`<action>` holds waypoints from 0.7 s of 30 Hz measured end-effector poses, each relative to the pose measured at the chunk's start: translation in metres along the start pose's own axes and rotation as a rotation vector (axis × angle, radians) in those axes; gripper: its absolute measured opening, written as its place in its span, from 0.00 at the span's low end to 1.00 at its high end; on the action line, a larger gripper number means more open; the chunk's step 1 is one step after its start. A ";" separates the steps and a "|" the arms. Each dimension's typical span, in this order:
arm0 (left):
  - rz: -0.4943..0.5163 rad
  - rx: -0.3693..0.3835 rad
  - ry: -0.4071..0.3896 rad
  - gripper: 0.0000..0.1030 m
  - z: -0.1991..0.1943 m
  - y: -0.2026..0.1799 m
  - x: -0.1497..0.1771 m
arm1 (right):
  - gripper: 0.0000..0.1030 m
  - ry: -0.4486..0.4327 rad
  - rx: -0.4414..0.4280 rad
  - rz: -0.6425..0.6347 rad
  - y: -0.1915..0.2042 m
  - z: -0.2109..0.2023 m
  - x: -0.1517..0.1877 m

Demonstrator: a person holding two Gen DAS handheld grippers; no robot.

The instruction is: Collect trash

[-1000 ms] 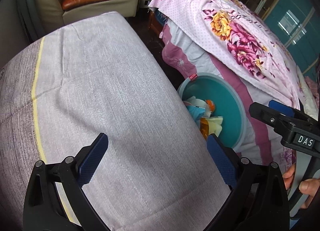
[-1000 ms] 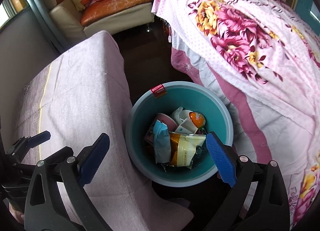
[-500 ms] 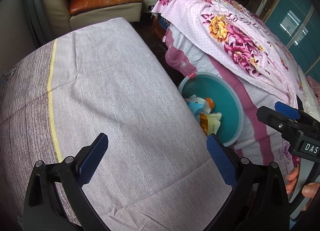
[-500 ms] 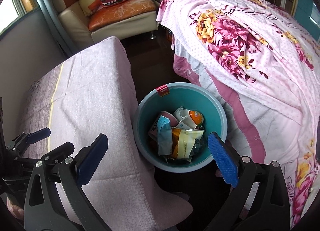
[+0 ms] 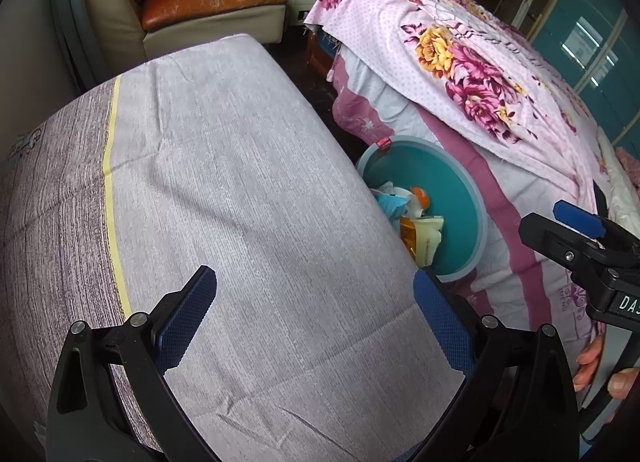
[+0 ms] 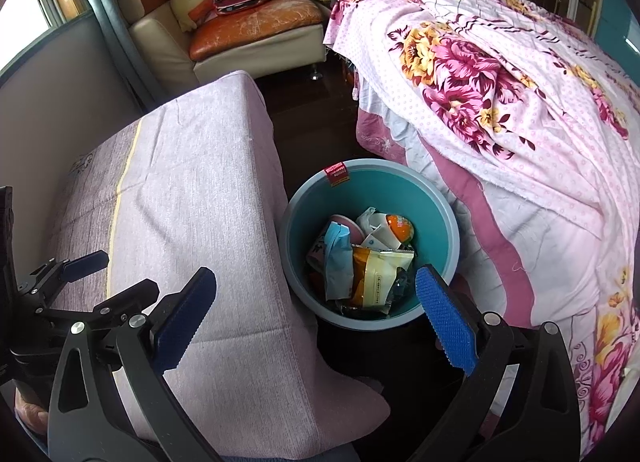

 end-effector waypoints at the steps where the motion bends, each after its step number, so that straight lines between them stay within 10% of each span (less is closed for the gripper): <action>1: 0.001 0.000 0.001 0.96 0.000 0.000 0.000 | 0.93 0.000 -0.002 -0.001 0.000 0.000 -0.001; 21: 0.010 -0.036 -0.027 0.96 0.004 -0.001 0.006 | 0.93 0.000 -0.002 0.006 0.001 0.000 0.000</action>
Point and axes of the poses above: each gripper's, at about its wrist camera, not at the fingertips, and z roughly the way its jaws point, y to its left, x to its underside, the point moved 2 cm from there along z, roughly the way its jaws point, and after that the axes turned 8 degrees about -y, right-handed, at the moved point
